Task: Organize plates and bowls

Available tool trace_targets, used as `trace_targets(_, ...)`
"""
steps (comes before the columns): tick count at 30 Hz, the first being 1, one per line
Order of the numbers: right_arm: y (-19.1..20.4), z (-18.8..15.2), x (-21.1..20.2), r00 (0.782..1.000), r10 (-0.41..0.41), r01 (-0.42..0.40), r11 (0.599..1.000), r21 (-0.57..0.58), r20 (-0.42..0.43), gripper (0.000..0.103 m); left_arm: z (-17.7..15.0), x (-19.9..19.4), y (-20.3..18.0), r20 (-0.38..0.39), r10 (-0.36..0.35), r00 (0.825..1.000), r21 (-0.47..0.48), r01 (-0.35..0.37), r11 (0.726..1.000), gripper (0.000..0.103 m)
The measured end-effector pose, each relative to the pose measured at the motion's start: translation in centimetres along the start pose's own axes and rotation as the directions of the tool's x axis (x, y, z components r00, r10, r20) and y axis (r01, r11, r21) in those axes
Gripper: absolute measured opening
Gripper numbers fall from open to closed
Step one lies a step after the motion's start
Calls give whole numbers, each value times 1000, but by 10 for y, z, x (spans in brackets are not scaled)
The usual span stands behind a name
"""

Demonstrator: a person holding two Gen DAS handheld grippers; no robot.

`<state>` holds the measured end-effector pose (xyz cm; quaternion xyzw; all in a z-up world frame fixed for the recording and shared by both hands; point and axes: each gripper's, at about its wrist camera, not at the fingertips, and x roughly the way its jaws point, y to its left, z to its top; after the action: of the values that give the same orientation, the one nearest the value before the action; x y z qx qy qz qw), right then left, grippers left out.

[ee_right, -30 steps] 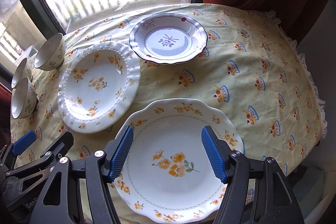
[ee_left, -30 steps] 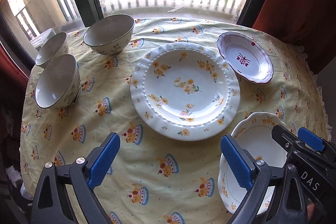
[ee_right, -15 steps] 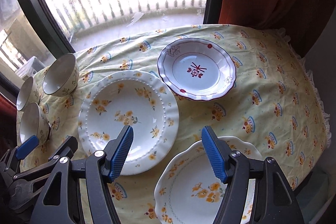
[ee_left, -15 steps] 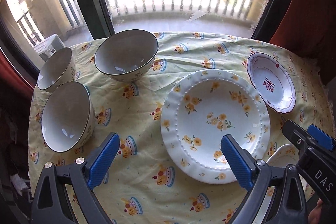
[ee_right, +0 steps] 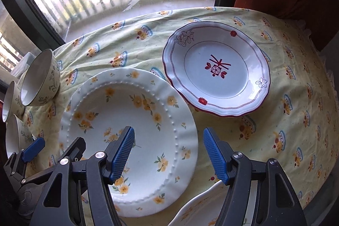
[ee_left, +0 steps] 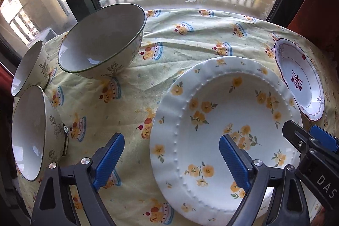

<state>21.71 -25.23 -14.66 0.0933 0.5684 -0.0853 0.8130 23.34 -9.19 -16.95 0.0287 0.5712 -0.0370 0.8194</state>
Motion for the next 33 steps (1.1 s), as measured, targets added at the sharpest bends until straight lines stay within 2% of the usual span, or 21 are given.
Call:
trace_targets(6, 0, -2, 23, 999, -3, 3, 1000, 12, -41, 71, -5, 17, -4, -37, 8, 999, 2, -8, 1000, 87)
trace_targets(8, -1, -1, 27, 999, 1, -1, 1000, 18, -43, 71, -6, 19, -4, -42, -13, 999, -19, 12, 1000, 86)
trace_targets(11, -1, 1, 32, 999, -4, 5, 1000, 16, -52, 71, -7, 19, -9, -41, -34, 999, 1, 34, 999, 84)
trace_targets(20, 0, -6, 27, 998, 10, -7, 999, 44, -67, 71, -10, 16, -2, -56, -45, 997, 0, 45, 999, 78)
trace_targets(33, 26, -54, 11, 990, 40, -39, 999, 10, -136, 71, -60, -3, 35, -95, -16, 995, -32, 13, 999, 78)
